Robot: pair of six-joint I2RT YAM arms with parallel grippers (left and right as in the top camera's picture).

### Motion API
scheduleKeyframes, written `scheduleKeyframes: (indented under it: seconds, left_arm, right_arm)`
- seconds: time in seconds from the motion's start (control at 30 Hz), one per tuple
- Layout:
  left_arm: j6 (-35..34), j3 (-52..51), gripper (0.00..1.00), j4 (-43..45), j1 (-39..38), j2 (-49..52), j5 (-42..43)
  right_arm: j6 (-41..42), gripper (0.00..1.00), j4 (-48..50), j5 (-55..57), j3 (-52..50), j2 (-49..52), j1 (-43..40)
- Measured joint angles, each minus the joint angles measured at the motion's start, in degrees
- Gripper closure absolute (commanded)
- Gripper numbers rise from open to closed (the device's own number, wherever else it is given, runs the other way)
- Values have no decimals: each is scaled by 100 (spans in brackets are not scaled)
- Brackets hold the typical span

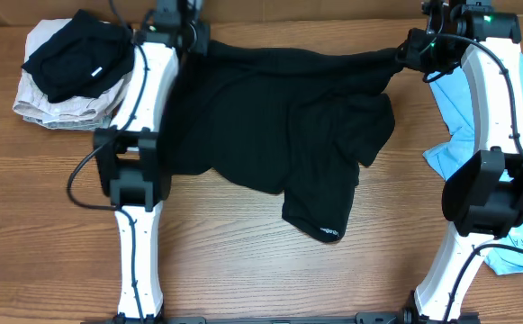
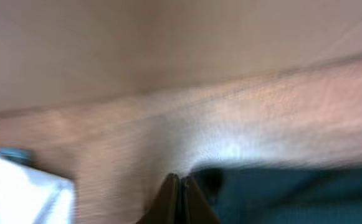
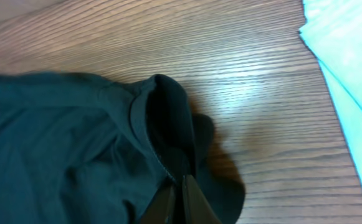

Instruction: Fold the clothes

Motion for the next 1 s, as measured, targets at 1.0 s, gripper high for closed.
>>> scheduleKeyframes:
  seconds: [1.0]
  left_arm:
    - [-310, 177, 96, -3440, 669, -1099, -254]
  right_arm:
    - [166, 96, -1239, -116, -1810, -1128, 828]
